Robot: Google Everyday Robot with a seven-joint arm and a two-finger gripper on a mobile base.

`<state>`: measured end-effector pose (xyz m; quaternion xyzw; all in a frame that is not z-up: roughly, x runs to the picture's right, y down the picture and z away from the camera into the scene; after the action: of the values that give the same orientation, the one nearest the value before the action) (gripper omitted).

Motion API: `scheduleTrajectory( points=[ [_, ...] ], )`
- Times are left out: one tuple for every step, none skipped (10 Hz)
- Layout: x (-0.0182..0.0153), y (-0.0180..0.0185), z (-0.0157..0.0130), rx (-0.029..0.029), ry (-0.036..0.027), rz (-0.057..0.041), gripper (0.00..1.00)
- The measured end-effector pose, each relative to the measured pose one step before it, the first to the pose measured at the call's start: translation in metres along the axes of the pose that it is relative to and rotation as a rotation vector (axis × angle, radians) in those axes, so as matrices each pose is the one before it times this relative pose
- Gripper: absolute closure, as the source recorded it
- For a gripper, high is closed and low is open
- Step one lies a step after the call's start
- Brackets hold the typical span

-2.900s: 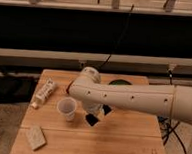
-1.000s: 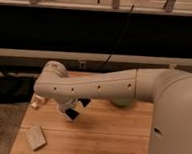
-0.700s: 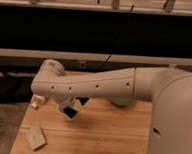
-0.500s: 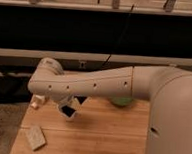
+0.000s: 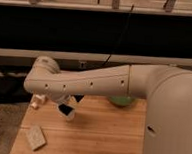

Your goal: Place the eraser in the ceramic cup

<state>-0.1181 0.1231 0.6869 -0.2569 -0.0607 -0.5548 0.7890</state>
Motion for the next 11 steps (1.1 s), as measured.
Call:
scheduleTrajectory(
  points=[
    [-0.00047, -0.00322, -0.00062, 0.00458, 0.00321, -0.00421, 1.00],
    [-0.00020, -0.00305, -0.00006, 0.00433, 0.00297, -0.00373, 1.00],
    [0.00032, -0.00152, 0.00020, 0.00208, 0.00052, -0.00116, 1.00],
    [0.00098, -0.00103, 0.00005, 0.00274, 0.00222, -0.00139, 1.00],
    [0.00057, -0.00047, 0.00119, 0.00163, 0.00224, -0.00102, 1.00],
    [-0.00023, -0.00043, 0.00114, 0.00058, 0.00091, -0.00178, 1.00],
    [0.00015, -0.00066, 0.00057, 0.00198, 0.00212, -0.00129, 1.00],
    [0.00011, -0.00033, 0.00066, 0.00185, 0.00151, -0.00091, 1.00],
    [0.00022, -0.00042, 0.00011, 0.00180, 0.00143, -0.00042, 1.00],
    [-0.00019, -0.00060, 0.00067, 0.00227, 0.00111, -0.00168, 1.00],
    [-0.00014, -0.00056, 0.00107, 0.00253, 0.00146, -0.00195, 1.00]
  ],
)
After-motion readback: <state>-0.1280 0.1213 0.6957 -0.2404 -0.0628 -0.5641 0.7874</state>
